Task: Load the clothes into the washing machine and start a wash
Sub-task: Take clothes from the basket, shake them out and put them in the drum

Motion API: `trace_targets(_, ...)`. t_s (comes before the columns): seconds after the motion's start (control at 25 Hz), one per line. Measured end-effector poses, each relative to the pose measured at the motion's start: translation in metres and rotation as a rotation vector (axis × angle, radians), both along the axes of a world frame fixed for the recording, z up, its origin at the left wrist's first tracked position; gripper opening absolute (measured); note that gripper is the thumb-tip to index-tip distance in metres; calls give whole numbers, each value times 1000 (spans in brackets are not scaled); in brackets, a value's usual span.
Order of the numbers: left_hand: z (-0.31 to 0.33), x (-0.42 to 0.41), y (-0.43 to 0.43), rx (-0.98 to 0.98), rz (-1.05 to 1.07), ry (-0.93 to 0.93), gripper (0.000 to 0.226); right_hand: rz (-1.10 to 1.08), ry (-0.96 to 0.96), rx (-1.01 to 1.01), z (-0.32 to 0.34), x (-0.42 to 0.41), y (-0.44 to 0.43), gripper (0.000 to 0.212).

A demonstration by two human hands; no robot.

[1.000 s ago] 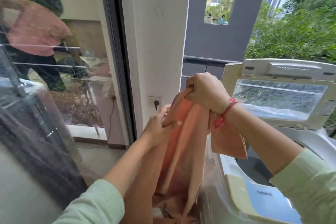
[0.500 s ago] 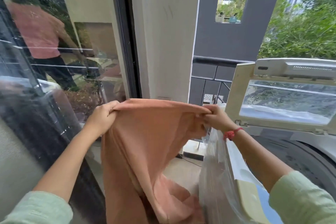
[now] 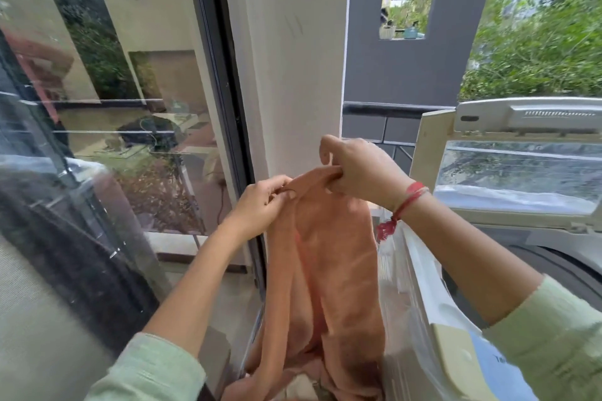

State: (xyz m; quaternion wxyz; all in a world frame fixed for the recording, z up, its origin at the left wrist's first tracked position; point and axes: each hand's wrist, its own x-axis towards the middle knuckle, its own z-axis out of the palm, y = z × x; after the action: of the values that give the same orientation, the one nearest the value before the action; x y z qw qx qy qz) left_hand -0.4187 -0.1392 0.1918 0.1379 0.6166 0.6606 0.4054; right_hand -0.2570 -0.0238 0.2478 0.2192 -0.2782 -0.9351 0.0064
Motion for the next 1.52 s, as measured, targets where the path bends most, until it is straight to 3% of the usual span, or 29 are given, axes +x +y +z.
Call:
trace_targets(0.08,-5,-7,-2,84,9,-5,18,4,95,-212,-16,11,18,29)
trace_targets(0.2,-5,-17,-6,80,17,-220,18,207,486,-953,-49,13,19,17)
trace_targets(0.24,-6,-21,-6,58,22,-276,19,227,601,-1074,-56,9,14,15)
trace_targets(0.32,-8,-21,-6,66,36,-239,30,215,681,-980,-54,-8,4,26)
trace_targets(0.4,-7,-17,-2,137,66,-118,32,184,584,-612,-40,-24,-8,41)
trace_targets(0.44,-2,-16,-2,190,81,-61,24,200,569,-520,-35,-27,-12,46)
trace_targets(0.52,14,-24,-9,280,101,-22,12,327,538,-618,-50,-23,-5,61)
trace_targets(0.56,26,-31,-15,308,113,-34,17,368,421,-688,-71,-19,3,75)
trace_targets(0.64,51,-44,-32,367,144,-57,30,317,0,-701,-139,-13,21,103)
trace_targets(0.68,64,-46,-42,397,154,-48,34,239,-146,-739,-179,-8,25,102)
trace_targets(0.76,93,-47,-63,443,181,-13,38,83,-211,-931,-250,-3,19,62)
trace_targets(0.84,116,-57,-76,460,290,15,35,-39,-87,-1080,-292,-6,8,9)
trace_targets(0.88,124,-64,-79,478,359,18,29,-55,1,-1104,-294,-11,4,12)
trace_targets(0.96,121,-88,-82,543,557,-30,23,28,153,-1062,-260,-29,6,23)
trace_targets(1.04,98,-115,-83,571,781,-147,19,168,345,-1023,-180,-45,6,23)
trace_targets(1.16,73,-134,-79,553,865,-389,23,365,766,-890,-41,-45,6,34)
trace_targets(1.28,78,-103,-59,787,938,-683,36,346,1199,-1009,45,-34,-1,35)
trace_targets(1.32,74,-77,-49,830,921,-757,40,326,1231,-1087,53,-37,-6,34)
trace_targets(1.44,33,24,-20,828,646,-807,34,258,1080,-1215,31,-56,-33,30)
trace_targets(1.52,2,57,-9,747,550,-820,49,264,949,-1256,8,-58,-44,28)
